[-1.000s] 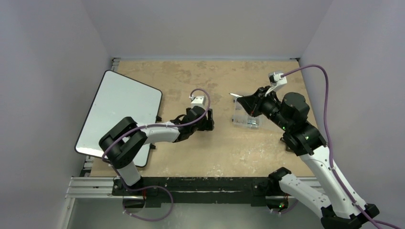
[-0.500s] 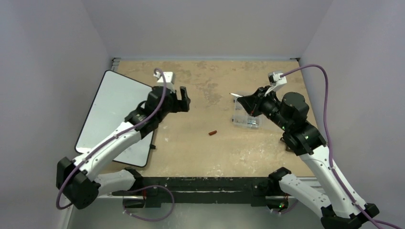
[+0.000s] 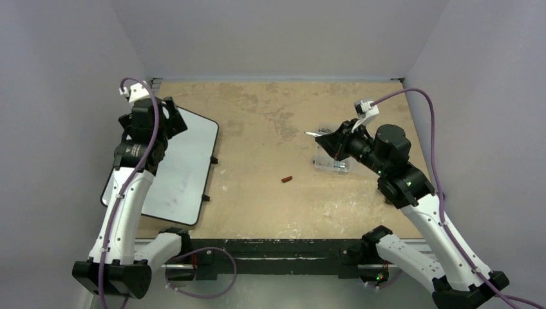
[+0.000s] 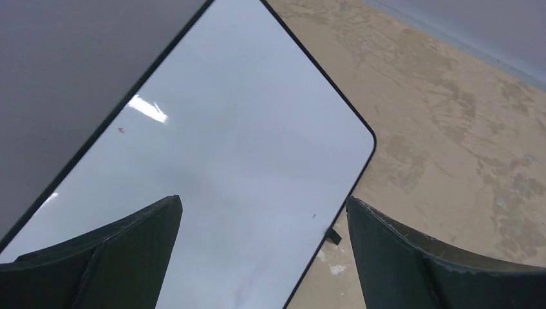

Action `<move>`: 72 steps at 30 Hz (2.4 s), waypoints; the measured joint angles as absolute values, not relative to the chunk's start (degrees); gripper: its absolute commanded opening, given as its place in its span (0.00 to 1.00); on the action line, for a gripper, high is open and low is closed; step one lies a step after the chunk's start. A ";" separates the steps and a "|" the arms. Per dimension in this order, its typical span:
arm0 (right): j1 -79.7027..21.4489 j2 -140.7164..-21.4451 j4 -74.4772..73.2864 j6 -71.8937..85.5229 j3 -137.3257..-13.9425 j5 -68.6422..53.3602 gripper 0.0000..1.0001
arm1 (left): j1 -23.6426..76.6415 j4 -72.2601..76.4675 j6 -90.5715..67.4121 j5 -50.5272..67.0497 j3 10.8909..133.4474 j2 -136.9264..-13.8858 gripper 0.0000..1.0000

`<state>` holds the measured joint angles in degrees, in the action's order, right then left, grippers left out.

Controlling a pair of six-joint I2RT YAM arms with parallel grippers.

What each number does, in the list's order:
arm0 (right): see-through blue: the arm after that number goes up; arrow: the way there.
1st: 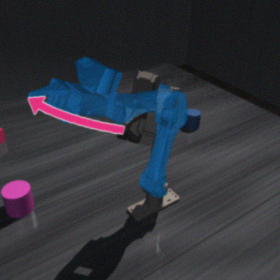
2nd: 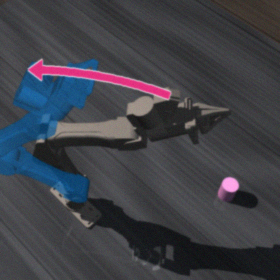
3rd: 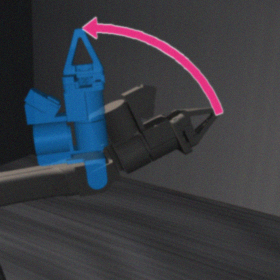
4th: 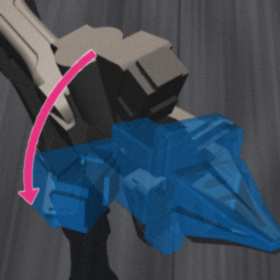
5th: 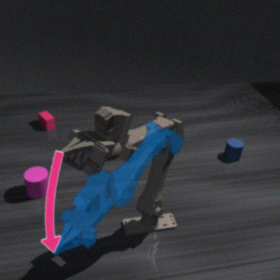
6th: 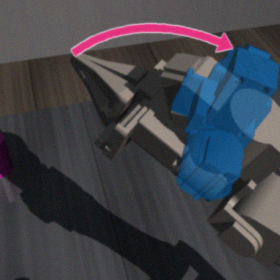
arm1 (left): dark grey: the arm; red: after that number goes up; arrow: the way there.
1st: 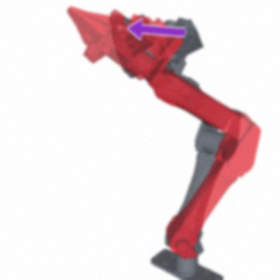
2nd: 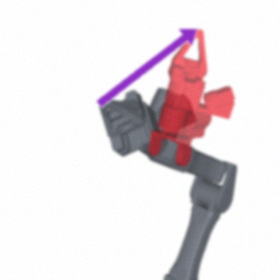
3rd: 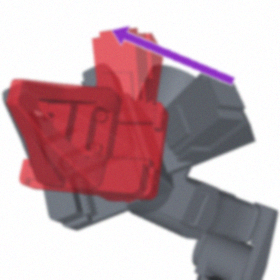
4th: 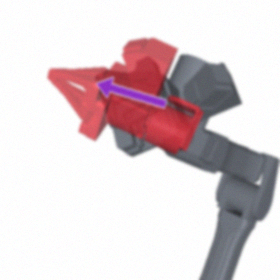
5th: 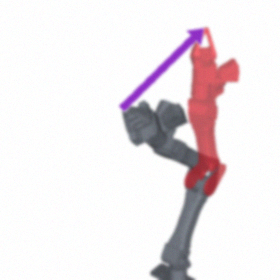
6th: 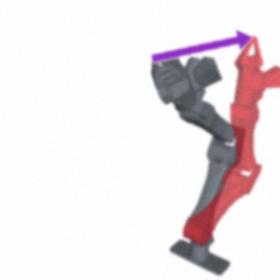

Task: Write a sentence on the whiteboard
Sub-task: Move the whiteboard to the center of the board.

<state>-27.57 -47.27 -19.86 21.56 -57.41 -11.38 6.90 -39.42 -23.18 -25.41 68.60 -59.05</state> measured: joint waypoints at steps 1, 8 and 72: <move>-27.57 -47.29 -19.84 21.56 -57.41 -11.70 0.00 | 4.93 -40.10 -22.87 -25.41 69.12 -59.24 1.00; -27.57 -48.31 -19.73 21.58 -57.41 -15.00 0.00 | -7.94 -42.24 -20.75 -22.98 73.60 -62.24 1.00; -27.57 -51.37 -21.89 21.98 -57.98 -20.51 0.00 | -33.69 -30.09 -29.10 9.56 59.92 -68.25 0.87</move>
<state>-27.57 -51.37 -21.89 21.98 -57.98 -20.51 -33.69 -30.09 -29.10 9.56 59.92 -68.25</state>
